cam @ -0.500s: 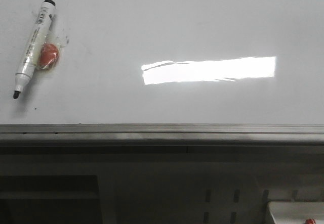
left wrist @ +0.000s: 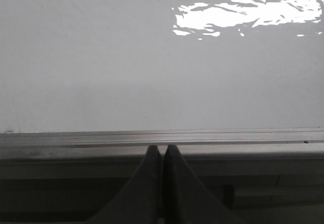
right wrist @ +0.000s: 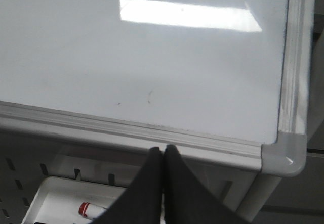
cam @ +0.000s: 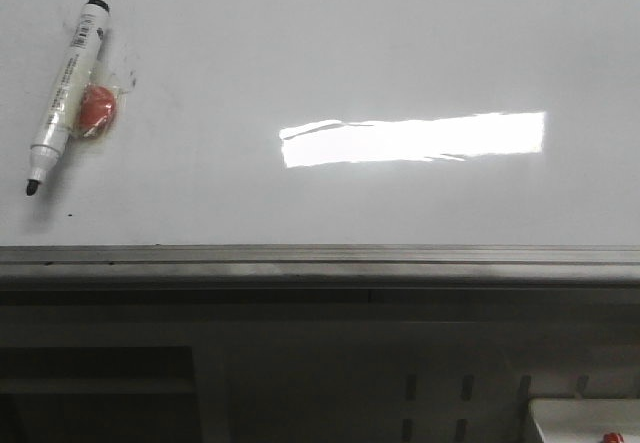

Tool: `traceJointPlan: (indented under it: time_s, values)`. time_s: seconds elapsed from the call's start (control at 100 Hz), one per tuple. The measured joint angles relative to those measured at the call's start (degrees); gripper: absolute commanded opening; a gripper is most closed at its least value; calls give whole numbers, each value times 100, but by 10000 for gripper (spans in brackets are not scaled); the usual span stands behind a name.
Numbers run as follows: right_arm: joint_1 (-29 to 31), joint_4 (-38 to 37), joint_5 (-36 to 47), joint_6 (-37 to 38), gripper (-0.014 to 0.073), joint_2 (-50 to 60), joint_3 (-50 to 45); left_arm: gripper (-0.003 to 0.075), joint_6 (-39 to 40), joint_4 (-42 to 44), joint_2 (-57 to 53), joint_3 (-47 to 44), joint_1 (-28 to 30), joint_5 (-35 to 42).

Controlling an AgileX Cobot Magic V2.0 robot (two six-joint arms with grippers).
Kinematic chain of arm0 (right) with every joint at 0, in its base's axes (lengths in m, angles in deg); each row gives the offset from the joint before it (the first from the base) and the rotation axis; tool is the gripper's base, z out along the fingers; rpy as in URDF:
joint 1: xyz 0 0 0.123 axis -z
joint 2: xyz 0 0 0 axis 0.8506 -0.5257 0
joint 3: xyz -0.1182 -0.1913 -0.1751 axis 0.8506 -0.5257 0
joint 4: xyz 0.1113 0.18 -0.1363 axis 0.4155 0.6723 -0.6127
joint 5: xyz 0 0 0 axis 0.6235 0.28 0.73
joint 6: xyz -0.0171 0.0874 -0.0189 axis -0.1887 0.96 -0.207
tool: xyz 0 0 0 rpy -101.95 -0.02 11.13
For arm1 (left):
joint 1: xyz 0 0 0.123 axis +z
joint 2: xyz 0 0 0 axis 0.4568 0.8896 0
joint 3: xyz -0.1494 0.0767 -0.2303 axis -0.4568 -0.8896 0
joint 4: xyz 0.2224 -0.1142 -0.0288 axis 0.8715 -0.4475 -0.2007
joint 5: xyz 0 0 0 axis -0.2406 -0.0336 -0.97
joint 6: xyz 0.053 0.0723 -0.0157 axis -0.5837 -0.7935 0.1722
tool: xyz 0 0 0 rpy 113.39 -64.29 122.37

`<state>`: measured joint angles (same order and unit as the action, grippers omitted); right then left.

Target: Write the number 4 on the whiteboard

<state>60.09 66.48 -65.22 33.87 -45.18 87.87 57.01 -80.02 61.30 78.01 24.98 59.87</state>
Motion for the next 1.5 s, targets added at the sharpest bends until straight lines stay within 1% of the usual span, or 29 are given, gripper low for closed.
traceJointPlan:
  time_s: [0.83, 0.95, 1.19, 1.27, 1.35, 1.45, 1.5]
  values:
    - [0, 0, 34, 0, -54, 0, 0, -20, 0, 0, 0, 0, 0, 0]
    - [0, 0, 329, 0, -54, 0, 0, -20, 0, 0, 0, 0, 0, 12]
    - [0, 0, 1818, 0, -54, 0, 0, -20, 0, -251, 0, 0, 0, 286]
    - [-22, 0, 2146, 0, -54, 0, 0, -20, 0, -259, 0, 0, 0, 518]
    - [-22, 0, 2206, 0, -54, 0, 0, -20, 0, -273, 0, 0, 0, 896]
    - [-22, 13, 2090, 0, -54, 0, 0, -20, 0, -317, 0, 0, 0, 1304]
    - [-22, 154, 1994, 0, -54, 0, 0, -20, 0, -415, 0, 0, 0, 1422]
